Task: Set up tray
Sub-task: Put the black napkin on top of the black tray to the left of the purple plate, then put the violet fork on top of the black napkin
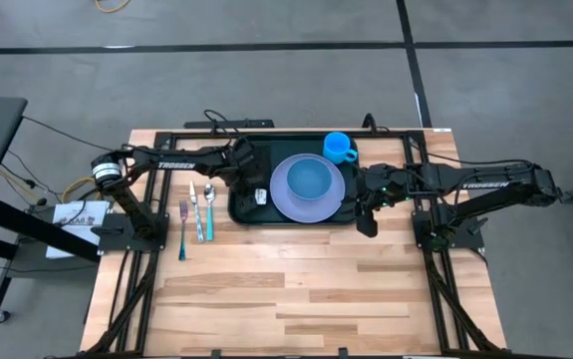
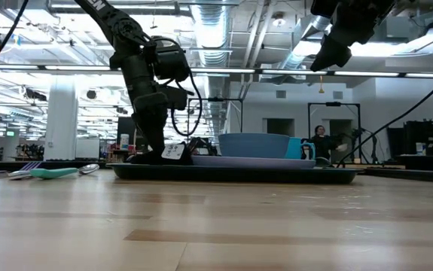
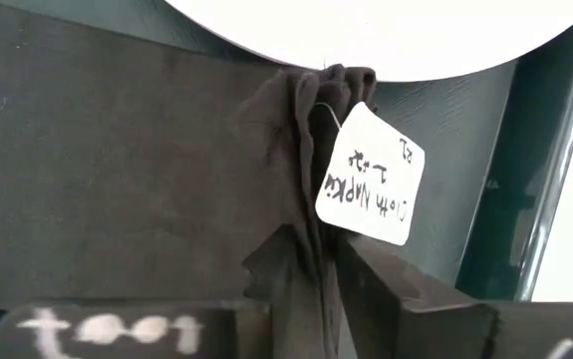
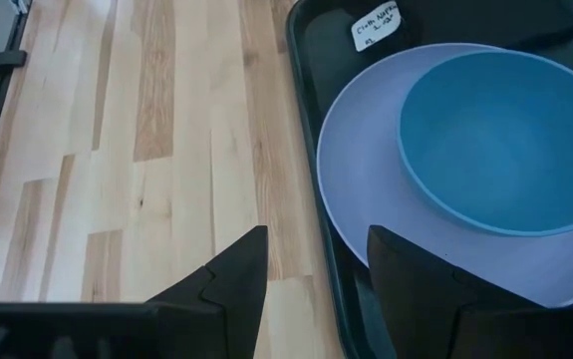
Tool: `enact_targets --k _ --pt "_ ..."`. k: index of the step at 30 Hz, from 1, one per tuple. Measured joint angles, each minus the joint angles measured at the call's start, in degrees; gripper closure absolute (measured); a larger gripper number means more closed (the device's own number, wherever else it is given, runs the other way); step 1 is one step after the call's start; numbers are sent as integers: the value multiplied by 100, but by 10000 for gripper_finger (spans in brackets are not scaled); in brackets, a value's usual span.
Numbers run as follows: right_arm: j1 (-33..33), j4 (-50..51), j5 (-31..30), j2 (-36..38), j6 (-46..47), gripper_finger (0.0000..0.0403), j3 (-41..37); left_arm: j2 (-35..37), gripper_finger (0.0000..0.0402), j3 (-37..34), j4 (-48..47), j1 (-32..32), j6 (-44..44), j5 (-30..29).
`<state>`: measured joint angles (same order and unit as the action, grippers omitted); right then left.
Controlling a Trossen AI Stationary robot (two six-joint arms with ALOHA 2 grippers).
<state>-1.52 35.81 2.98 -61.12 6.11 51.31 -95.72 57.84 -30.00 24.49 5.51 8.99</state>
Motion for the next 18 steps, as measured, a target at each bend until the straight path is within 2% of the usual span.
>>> enact_targets --k 18 --pt "0 -4 -2 0 -2 239 0 0 287 -2 -319 -99 134 122"
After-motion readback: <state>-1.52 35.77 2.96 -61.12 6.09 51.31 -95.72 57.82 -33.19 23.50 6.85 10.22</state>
